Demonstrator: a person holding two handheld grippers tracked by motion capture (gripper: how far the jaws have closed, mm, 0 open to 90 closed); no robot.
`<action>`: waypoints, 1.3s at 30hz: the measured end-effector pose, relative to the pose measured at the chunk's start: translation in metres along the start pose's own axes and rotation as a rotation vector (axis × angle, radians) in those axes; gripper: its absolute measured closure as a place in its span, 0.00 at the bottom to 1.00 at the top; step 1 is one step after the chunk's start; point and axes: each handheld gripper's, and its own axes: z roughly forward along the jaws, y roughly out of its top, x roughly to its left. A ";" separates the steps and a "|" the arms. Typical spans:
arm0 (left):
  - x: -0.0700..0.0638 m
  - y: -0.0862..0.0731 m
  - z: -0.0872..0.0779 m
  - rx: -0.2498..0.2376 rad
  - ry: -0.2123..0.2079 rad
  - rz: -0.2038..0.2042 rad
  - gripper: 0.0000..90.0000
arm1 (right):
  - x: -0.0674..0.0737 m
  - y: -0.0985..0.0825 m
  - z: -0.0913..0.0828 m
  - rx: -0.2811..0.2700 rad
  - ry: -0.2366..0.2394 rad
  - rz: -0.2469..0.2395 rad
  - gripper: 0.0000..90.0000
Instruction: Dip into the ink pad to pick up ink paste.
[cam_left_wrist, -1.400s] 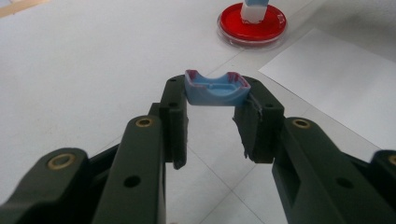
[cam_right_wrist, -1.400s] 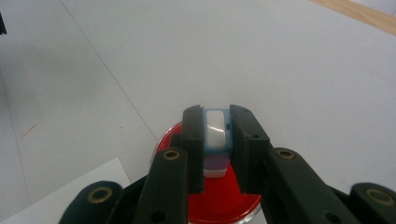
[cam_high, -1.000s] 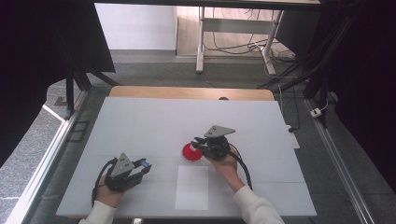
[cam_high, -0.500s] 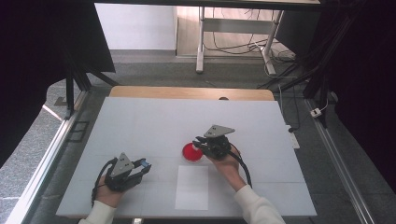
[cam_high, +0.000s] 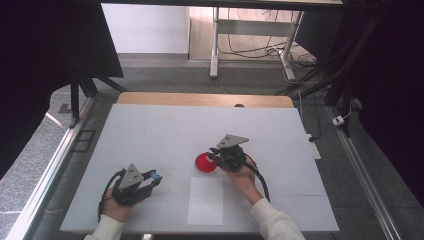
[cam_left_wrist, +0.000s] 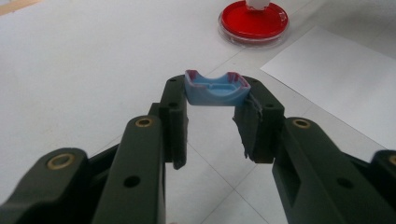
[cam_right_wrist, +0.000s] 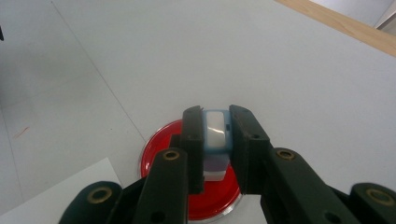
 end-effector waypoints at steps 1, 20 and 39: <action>0.000 0.000 0.000 0.000 0.000 0.001 0.72 | 0.000 0.000 0.000 0.000 0.003 0.002 0.84; 0.000 0.000 -0.001 -0.003 0.003 -0.003 0.72 | 0.000 -0.003 0.006 0.014 -0.003 0.001 0.84; -0.001 0.000 -0.001 -0.003 0.004 -0.003 0.72 | -0.002 -0.007 0.008 0.015 0.004 0.033 0.84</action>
